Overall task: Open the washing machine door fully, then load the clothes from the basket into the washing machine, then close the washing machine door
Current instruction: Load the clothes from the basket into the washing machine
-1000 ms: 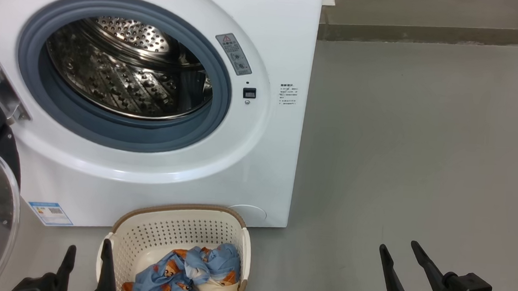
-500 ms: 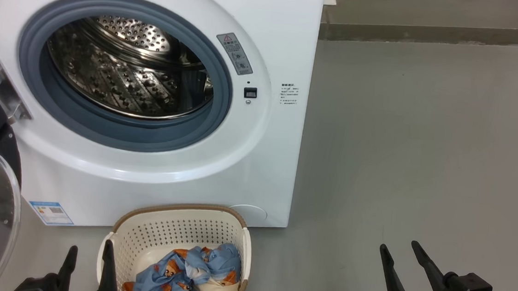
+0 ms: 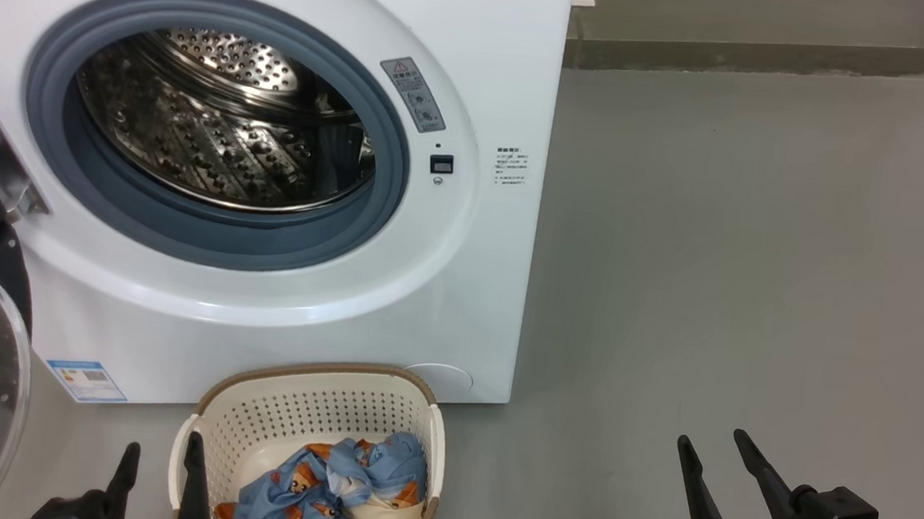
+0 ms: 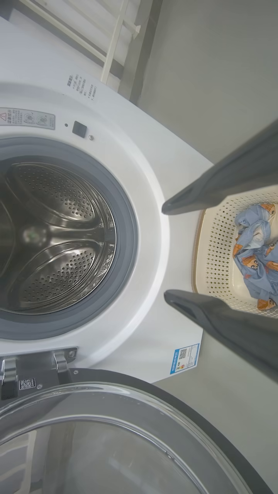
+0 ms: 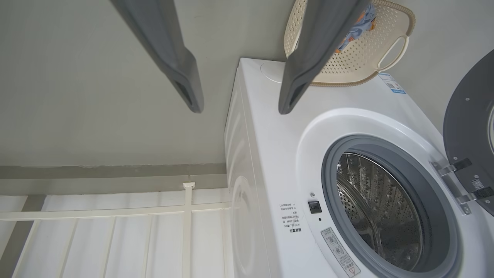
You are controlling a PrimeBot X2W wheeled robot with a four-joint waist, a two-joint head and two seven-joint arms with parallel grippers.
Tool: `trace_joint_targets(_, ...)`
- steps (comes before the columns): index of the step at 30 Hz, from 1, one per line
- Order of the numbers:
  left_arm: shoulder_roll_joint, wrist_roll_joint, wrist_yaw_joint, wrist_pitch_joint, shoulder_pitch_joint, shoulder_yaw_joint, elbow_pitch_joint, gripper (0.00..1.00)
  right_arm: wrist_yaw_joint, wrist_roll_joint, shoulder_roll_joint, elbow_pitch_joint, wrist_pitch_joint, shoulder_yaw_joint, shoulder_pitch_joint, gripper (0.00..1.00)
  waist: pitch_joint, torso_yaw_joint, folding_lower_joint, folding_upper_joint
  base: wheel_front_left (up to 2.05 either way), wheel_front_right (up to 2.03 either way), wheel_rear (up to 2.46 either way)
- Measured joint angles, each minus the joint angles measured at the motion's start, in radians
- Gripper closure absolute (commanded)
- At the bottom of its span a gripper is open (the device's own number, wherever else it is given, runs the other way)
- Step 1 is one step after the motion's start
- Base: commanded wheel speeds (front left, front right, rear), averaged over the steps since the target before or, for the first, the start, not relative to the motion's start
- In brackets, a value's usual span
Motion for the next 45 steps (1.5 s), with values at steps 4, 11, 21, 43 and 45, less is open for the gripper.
trace_joint_targets(4, 0.000, 0.000, 0.000, 0.000, 0.000, -0.002, 0.014, 0.00, 0.000, 0.000, -0.003, 0.000, 0.000, 0.000, 0.000, 0.00, 0.008, -0.010, 0.0000, 0.0000, 0.00, 0.00, 0.00)
trace_joint_targets(11, 0.000, -0.002, 0.000, 0.000, -0.013, -0.014, 0.056, 0.00, 0.000, 0.000, -0.025, -0.013, 0.000, -0.005, 0.000, 0.00, 0.055, -0.027, 0.0000, 0.0000, 0.00, 0.00, 0.00)
trace_joint_targets(21, -0.002, 0.001, 0.001, 0.000, -0.151, -0.047, 0.171, 0.00, 0.000, 0.004, -0.054, -0.058, 0.000, -0.021, -0.032, 0.00, 0.187, -0.044, 0.0000, 0.0000, 0.00, 0.00, 0.00)
trace_joint_targets(43, 0.058, 0.088, 0.014, -0.007, -0.629, -0.025, 0.701, 0.00, 0.000, 0.029, -0.069, -0.162, -0.001, 0.011, -0.185, 0.00, 0.593, -0.147, 0.0000, 0.0000, 0.00, 0.00, 0.00)
trace_joint_targets(45, 0.074, 0.090, 0.013, -0.006, -0.667, -0.025, 0.769, 0.00, 0.000, 0.029, -0.067, -0.166, -0.001, 0.018, -0.200, 0.00, 0.624, -0.162, 0.0000, 0.0000, 0.00, 0.00, 0.00)
